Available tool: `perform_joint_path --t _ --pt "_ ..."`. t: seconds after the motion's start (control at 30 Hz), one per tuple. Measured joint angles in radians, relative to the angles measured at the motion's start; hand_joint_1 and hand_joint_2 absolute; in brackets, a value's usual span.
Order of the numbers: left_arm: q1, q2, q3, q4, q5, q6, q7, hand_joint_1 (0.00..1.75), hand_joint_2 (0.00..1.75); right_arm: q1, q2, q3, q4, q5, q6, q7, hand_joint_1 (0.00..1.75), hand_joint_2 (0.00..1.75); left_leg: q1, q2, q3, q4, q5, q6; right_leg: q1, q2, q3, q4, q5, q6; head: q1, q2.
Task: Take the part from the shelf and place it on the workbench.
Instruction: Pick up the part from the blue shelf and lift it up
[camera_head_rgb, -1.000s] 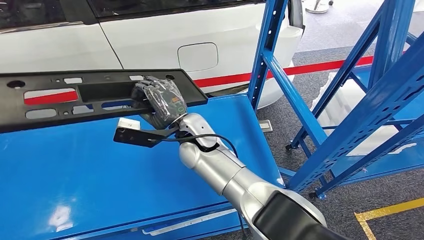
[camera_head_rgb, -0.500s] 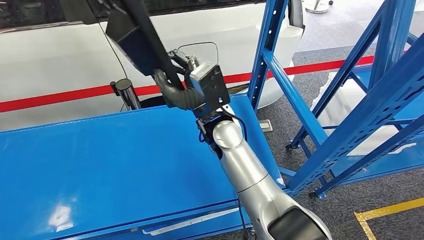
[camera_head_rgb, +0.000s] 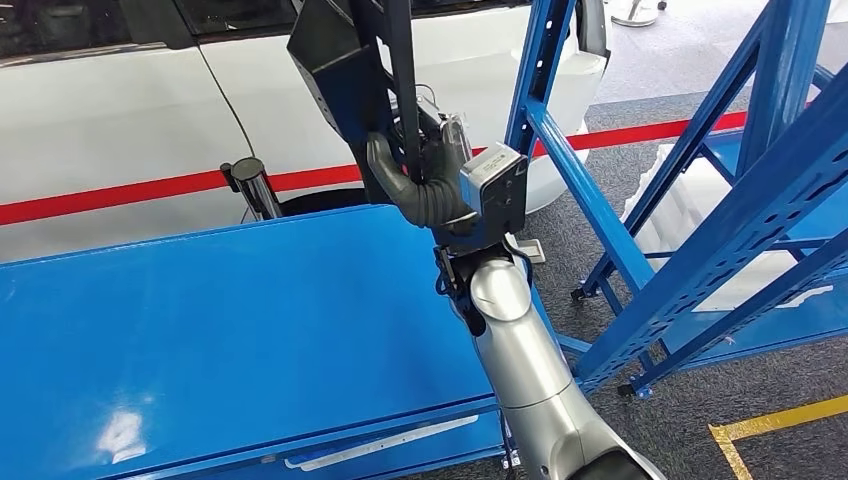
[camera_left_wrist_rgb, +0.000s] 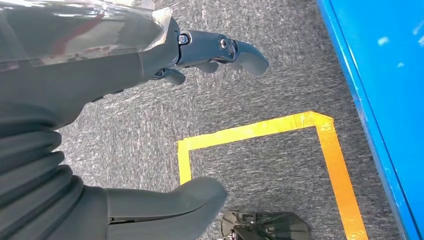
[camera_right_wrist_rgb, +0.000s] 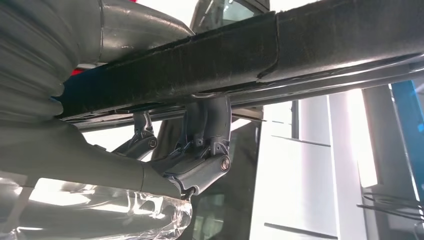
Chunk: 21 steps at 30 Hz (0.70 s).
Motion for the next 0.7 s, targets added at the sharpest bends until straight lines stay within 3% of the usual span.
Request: perform_joint_path --t 0.6,0.7 --pt "0.0 -0.009 0.028 0.0 0.019 -0.004 0.011 0.0 1.75 0.071 -0.057 0.044 -0.002 -0.002 0.002 -0.004 1.75 1.75 0.0 0.0 0.0 0.0 0.0 0.0 0.0 0.0 0.0 0.0 0.0 0.0 0.0 0.0" --pt "0.0 -0.009 0.029 0.0 0.019 -0.013 0.004 0.0 1.75 0.089 -0.065 0.047 -0.005 -0.01 0.005 -0.015 1.75 1.75 -0.002 0.0 -0.003 0.005 -0.003 0.007 -0.005 0.0 0.0 -0.002 0.001 0.002 0.0 0.0"
